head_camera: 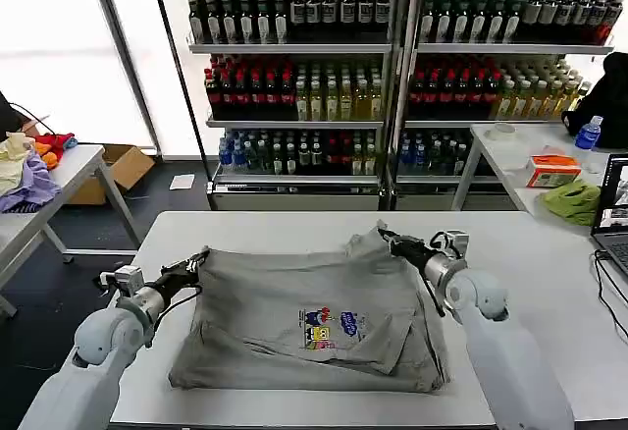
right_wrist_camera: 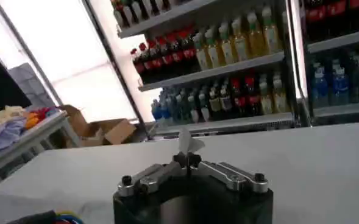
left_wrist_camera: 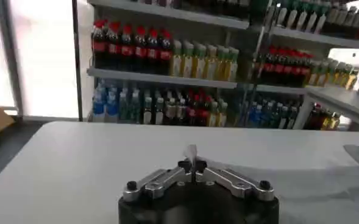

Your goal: Fold and organize the clothes.

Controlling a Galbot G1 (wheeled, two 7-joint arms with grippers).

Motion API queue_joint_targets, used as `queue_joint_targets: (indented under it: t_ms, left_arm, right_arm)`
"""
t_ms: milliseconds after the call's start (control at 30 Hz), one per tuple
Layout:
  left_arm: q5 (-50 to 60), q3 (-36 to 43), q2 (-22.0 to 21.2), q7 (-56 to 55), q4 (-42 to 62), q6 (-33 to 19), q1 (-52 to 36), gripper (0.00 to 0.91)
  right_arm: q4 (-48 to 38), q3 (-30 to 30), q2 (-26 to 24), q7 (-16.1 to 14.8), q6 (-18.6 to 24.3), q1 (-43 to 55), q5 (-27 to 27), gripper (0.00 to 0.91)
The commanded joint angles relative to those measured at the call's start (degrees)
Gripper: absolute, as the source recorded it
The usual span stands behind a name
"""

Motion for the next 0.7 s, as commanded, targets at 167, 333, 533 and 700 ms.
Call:
queue_joint_targets:
  t_ms: [167, 333, 533, 700]
  left_arm:
    - [-0.3, -5.2, 0.1, -1.7, -15.4, -0.4, 14.9, 0.000]
    - [-0.3, -6.0, -1.0, -2.8, -18.8, -0.6, 18.8, 0.000]
    - [1.3, -7.7, -1.5, -3.1, -23.0, -0.4, 25.4, 0.000]
    - [3.3, -9.6, -1.8, -2.8, -24.0, -0.5, 30.0, 0.000]
  right_arm:
    - [18.5, 10.0, -3.4, 0.7, -0.4, -19.1, 4.4, 0.000]
    - [24.1, 13.3, -3.6, 1.1, -0.4, -26.3, 6.2, 0.000]
    - [28.2, 15.7, -3.1, 2.4, -0.4, -35.2, 5.6, 0.000]
    - [29.5, 15.7, -2.3, 2.6, -0.3, -40.2, 3.9, 0.000]
